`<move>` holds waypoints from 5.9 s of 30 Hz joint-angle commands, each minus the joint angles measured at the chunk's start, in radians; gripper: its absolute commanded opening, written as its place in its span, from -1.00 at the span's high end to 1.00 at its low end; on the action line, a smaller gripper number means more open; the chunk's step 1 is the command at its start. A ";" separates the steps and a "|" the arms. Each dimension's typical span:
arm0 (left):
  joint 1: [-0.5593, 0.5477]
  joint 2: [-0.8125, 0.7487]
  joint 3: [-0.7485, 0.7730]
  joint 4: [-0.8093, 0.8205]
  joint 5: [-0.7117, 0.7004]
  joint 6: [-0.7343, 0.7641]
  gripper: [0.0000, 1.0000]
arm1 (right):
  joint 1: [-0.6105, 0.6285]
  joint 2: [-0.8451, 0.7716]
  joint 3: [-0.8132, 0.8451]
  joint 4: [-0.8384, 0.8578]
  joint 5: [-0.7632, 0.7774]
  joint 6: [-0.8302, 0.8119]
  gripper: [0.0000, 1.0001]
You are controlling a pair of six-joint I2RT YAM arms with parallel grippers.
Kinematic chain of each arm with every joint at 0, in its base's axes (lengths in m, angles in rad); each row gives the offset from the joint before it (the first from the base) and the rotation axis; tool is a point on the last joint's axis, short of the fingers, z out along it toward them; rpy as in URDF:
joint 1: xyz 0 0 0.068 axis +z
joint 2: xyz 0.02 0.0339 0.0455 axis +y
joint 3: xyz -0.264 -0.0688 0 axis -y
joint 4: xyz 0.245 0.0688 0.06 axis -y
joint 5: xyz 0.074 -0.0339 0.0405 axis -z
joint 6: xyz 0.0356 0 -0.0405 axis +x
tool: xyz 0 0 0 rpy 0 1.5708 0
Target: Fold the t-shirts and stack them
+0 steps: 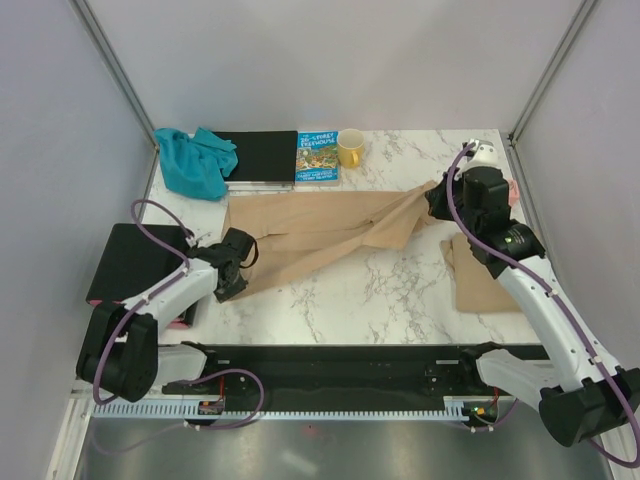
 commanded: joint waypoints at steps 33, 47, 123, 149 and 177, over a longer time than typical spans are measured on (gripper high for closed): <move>-0.019 0.145 0.012 0.098 0.044 0.002 0.96 | -0.008 -0.019 0.051 0.038 -0.078 0.020 1.00; -0.022 -0.100 0.001 0.049 -0.001 -0.018 0.43 | -0.008 -0.025 0.040 0.038 -0.099 0.026 1.00; -0.021 0.012 0.220 0.070 -0.044 0.224 0.96 | -0.026 -0.025 -0.039 0.117 -0.036 0.015 1.00; -0.017 -0.109 0.322 -0.040 -0.046 0.276 0.96 | -0.025 -0.309 -0.122 -0.433 0.123 0.308 1.00; -0.021 -0.148 0.278 -0.100 -0.077 0.264 0.96 | -0.026 -0.414 -0.153 -0.570 0.089 0.491 1.00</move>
